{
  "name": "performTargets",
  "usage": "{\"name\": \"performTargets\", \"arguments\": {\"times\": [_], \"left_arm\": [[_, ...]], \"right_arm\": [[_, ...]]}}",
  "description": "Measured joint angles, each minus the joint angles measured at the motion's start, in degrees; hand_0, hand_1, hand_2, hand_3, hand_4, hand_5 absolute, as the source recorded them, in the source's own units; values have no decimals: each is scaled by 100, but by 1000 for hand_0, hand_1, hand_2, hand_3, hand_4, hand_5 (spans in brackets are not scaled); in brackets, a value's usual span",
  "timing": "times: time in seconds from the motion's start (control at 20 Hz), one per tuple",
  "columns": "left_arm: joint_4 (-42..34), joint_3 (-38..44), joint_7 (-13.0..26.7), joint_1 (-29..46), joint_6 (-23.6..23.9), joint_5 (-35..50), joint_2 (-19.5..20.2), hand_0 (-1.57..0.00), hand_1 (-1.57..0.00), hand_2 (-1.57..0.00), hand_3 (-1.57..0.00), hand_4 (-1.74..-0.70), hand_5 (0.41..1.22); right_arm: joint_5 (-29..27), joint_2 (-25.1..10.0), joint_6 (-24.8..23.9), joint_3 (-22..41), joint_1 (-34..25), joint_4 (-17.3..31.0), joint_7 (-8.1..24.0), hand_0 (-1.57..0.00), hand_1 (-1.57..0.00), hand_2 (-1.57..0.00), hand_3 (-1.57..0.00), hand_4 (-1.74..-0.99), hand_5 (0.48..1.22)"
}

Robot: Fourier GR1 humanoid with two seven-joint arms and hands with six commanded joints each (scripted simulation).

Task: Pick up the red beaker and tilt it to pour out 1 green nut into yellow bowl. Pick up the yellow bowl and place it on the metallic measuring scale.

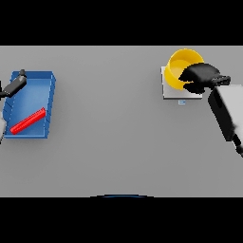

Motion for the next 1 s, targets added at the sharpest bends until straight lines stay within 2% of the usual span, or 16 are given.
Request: {"name": "performTargets", "arguments": {"times": [0.05,0.15,0.2,0.25,0.35,0.4,0.45,0.6,0.75,0.9,1.0], "left_arm": [[-18,9,-32,14,-10,22,0,1,1,1,1,-722,671],[-36,3,35,5,-83,31,38,1,1,1,1,-719,668],[-67,-1,66,-8,-68,45,-2,1,1,1,1,-719,667],[-10,-7,24,-7,-21,19,-23,1,1,1,1,-718,666],[-52,15,21,24,21,3,8,1,1,1,1,-721,663],[-7,30,-33,10,26,18,8,1,1,1,1,-724,662],[-28,22,-9,26,-3,30,5,1,1,1,1,-723,663],[122,46,-28,-23,-43,47,27,1,1,1,1,-723,664],[97,19,-32,-20,26,30,-52,1,1,1,1,-724,664],[90,-7,-53,-69,-6,-4,-17,1,1,1,1,-721,665],[48,14,-26,-3,-20,13,15,1,1,1,1,-726,665]], "right_arm": [[-20,-10,1,-5,80,-59,28,-1439,-1337,-1286,-990,-1688,1221],[-7,-14,32,-27,23,-45,63,-990,-882,-921,-796,-1629,1080],[19,3,91,6,7,-71,127,-792,-705,-782,-723,-1609,1029],[67,19,152,70,32,-99,184,-634,-564,-660,-661,-1593,987],[164,-52,185,165,7,-31,10,-405,-360,-464,-552,-1567,929],[201,-15,179,191,-57,28,-2,-324,-288,-381,-506,-1560,909],[205,-35,173,221,-58,-19,-160,-259,-230,-305,-464,-1554,891],[192,-35,104,207,-25,-13,-219,-132,-117,-156,-359,-1542,838],[198,4,18,172,-116,164,-268,-67,-60,-79,-268,-1523,798],[201,58,41,153,-110,264,-88,-34,-30,-40,-192,-1500,763],[184,34,98,144,-84,297,-107,-21,-19,-25,-146,-1478,738]]}}
